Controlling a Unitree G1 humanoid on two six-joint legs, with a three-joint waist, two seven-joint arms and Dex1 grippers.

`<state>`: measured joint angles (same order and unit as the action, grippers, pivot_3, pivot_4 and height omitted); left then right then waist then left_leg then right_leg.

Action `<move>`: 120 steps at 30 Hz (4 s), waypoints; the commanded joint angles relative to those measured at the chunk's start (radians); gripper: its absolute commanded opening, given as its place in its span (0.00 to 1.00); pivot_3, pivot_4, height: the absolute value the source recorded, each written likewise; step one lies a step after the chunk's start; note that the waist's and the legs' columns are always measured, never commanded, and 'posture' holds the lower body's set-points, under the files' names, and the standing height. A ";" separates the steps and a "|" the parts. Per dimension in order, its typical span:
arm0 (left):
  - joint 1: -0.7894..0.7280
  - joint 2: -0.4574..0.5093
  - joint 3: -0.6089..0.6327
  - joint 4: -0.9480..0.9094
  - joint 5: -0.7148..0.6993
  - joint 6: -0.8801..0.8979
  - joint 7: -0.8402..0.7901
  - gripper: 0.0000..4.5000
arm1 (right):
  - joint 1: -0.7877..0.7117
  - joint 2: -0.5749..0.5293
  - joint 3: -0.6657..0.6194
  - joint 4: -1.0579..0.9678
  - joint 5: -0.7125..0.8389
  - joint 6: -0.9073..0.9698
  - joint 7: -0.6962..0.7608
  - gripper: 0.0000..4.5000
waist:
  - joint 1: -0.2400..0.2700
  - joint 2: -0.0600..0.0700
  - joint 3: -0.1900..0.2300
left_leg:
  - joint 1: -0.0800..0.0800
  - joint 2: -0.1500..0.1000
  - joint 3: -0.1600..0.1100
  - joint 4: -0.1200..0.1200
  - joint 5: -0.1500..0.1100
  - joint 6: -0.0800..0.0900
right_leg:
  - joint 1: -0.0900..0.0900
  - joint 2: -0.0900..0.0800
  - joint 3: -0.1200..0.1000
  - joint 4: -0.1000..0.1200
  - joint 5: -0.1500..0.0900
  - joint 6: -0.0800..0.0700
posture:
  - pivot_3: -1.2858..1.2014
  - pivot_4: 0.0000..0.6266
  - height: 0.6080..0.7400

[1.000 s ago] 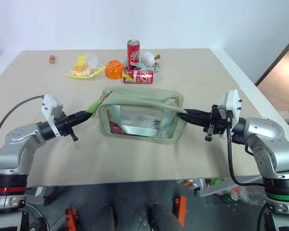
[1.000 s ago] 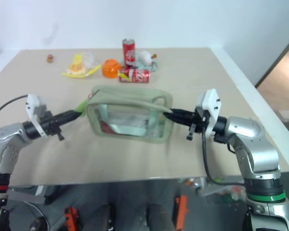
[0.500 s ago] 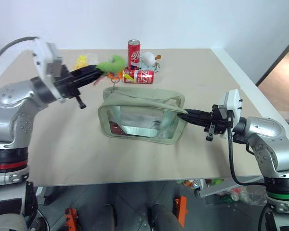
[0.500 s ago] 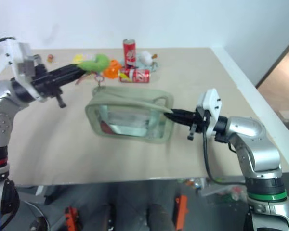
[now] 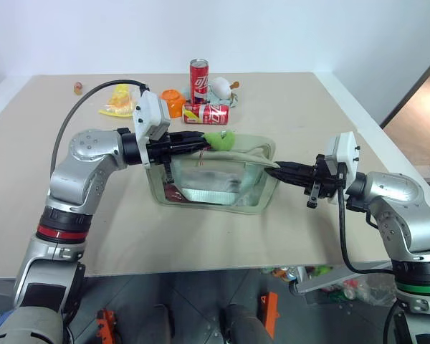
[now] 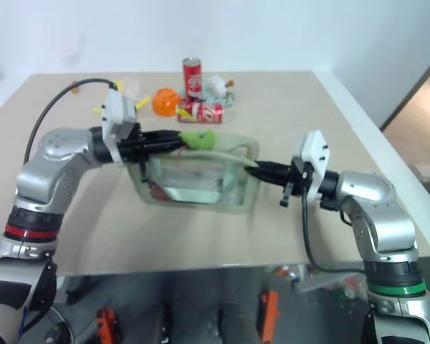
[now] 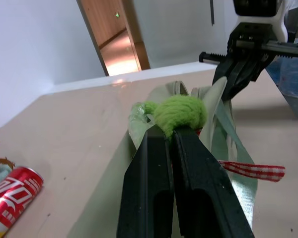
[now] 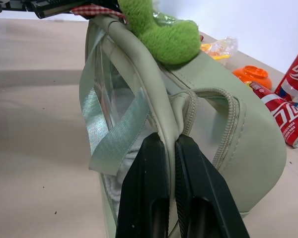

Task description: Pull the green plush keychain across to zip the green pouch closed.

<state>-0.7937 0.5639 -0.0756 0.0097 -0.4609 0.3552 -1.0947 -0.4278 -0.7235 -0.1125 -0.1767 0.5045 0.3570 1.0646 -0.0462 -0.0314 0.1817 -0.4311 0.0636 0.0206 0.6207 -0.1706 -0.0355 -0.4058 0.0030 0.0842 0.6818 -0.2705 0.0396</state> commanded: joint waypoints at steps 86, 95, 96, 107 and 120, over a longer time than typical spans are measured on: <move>0.428 -0.007 0.198 -0.324 -0.062 0.148 0.413 0.00 | -0.619 0.254 0.137 0.392 -0.048 0.129 0.042 0.02 | 0.008 0.001 0.000 | -0.002 -0.001 -0.002 0.000 0.002 0.001 | -0.001 -0.002 -0.003 0.000 0.004 -0.004 | 0.52 0.24 1.00; 0.404 -0.022 0.178 -0.355 -0.043 0.204 0.500 0.00 | -0.595 0.137 -0.009 0.351 -0.048 -0.010 0.022 0.02 | 0.012 0.001 0.000 | -0.003 -0.002 -0.003 0.000 0.002 0.001 | -0.001 -0.003 -0.003 0.000 0.004 -0.003 | 0.52 0.24 1.00; 0.399 -0.026 0.175 -0.358 -0.038 0.208 0.514 0.00 | -0.588 0.117 -0.017 0.357 -0.051 -0.017 0.019 0.02 | 0.013 0.001 0.000 | -0.003 -0.002 -0.003 0.000 0.002 0.001 | -0.001 -0.003 -0.003 0.000 0.004 -0.003 | 0.52 0.24 1.00; 0.428 -0.081 0.198 -0.447 -0.040 0.195 0.611 0.00 | -0.437 -0.092 -0.081 0.563 -0.231 -0.155 -0.169 0.02 | 0.015 0.001 0.000 | -0.002 -0.004 -0.002 0.000 0.002 0.001 | -0.001 -0.005 -0.002 0.000 0.003 -0.002 | 0.52 0.24 1.00; 0.470 -0.114 0.203 -0.485 -0.006 0.160 0.673 0.00 | -0.088 0.083 0.122 0.290 -0.450 -0.136 -0.415 0.02 | -0.004 0.000 0.000 | 0.001 -0.003 -0.002 -0.002 0.003 -0.002 | 0.000 -0.002 0.000 0.000 0.002 0.002 | 0.52 0.24 1.00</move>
<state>-0.3169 0.4440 0.0898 -0.4480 -0.4785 0.5483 -0.4378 -0.5269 -0.6527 -0.0172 0.1392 0.0924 0.2422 0.6822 -0.0501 -0.0309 0.1814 -0.4303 0.0609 0.0189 0.6186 -0.1665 -0.0375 -0.4059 0.0010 0.0844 0.6817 -0.2686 0.0422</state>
